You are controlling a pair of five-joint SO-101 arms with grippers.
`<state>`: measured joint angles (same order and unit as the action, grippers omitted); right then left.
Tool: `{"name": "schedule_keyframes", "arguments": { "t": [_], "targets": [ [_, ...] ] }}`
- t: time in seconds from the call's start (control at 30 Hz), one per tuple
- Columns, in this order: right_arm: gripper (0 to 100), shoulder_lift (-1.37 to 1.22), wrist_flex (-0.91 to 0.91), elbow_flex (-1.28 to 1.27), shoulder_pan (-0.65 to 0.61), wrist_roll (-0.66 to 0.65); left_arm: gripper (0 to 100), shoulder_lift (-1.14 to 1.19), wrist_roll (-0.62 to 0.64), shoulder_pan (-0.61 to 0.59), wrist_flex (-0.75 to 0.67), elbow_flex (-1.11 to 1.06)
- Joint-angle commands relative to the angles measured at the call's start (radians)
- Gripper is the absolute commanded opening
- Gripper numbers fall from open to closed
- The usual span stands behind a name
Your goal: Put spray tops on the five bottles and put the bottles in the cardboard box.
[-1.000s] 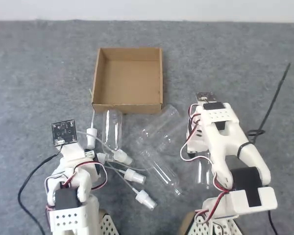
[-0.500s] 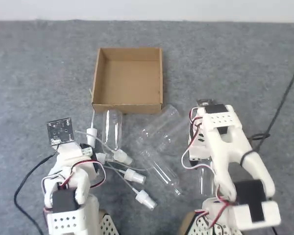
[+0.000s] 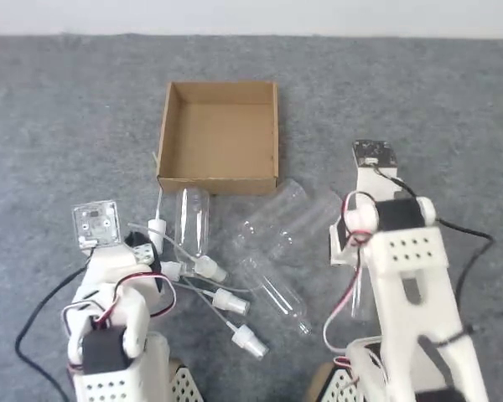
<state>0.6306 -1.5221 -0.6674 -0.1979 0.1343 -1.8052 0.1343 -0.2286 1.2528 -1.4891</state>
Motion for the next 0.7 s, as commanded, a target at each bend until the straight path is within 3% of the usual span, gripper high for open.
{"name": "schedule_keyframes", "arguments": {
  "t": [0.0,0.17,0.67],
  "targets": [
    [3.6,0.127,-0.002,0.006,-0.007,-0.021,1,-0.017,-0.129,0.003,-0.038,0.131],
    [2.5,0.199,-0.002,-0.02,-0.007,-0.021,1,-0.017,-0.29,0.005,-0.037,0.259],
    [2.7,0.216,0.001,-0.041,-0.001,-0.02,1,0.044,-0.505,0.032,0.021,0.392]
  ]
}}
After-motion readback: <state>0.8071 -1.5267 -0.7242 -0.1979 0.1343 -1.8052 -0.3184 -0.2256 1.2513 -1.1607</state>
